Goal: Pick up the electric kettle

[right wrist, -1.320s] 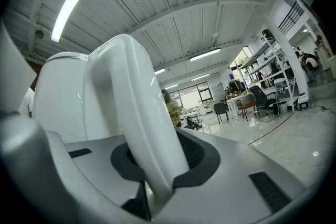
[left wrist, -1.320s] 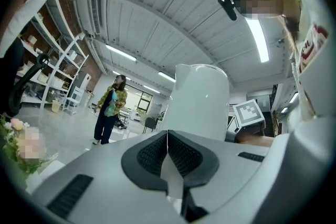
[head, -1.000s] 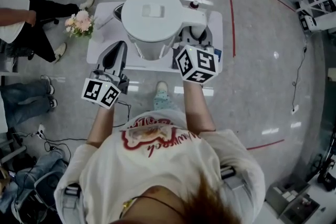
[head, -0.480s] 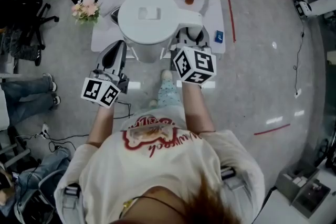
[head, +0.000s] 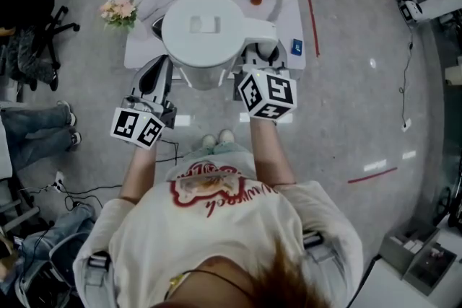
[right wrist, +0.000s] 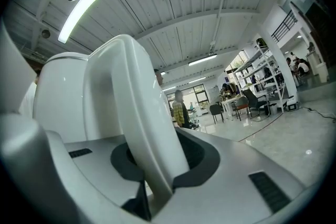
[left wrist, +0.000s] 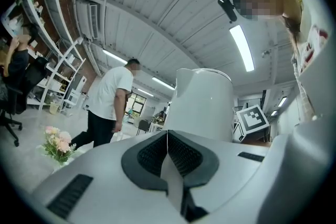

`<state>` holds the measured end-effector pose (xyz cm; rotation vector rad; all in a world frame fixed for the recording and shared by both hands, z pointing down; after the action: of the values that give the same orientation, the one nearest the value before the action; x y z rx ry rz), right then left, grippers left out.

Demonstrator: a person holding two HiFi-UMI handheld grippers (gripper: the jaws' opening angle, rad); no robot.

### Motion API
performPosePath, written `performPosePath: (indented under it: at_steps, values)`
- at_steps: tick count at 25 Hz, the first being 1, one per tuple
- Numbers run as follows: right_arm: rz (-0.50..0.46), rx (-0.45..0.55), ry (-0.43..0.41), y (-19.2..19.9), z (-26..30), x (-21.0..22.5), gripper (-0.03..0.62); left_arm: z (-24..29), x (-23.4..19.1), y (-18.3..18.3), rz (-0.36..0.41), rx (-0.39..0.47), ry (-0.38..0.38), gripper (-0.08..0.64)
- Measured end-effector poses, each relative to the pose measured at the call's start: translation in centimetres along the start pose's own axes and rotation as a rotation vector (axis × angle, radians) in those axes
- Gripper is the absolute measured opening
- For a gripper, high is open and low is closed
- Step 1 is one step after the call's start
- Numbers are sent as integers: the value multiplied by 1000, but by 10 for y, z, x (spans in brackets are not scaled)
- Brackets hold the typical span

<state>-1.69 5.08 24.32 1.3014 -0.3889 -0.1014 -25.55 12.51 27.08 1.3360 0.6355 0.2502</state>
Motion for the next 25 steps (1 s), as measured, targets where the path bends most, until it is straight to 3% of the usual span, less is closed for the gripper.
performPosePath:
  at_steps: [6, 11, 25]
  values:
    - [38, 12, -4, 8, -27, 9, 80, -11, 25, 2, 41, -2, 14, 12]
    - [12, 33, -15, 7, -53, 17, 80, -22, 53, 10, 68, 2, 3, 12]
    - [11, 16, -35, 26, -165, 68, 80, -53, 167, 58, 32, -9, -23, 12]
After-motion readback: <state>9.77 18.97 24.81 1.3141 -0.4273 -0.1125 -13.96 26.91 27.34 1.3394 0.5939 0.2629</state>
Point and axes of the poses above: the fingertips, and each gripper's own axes: z forward along the fingers, x to its right, y out of its underside, the point moved 6 cm from there along -z, backward along the fingers, and after that the axes turned 14 degrees about -x, right-handed, at the moved point
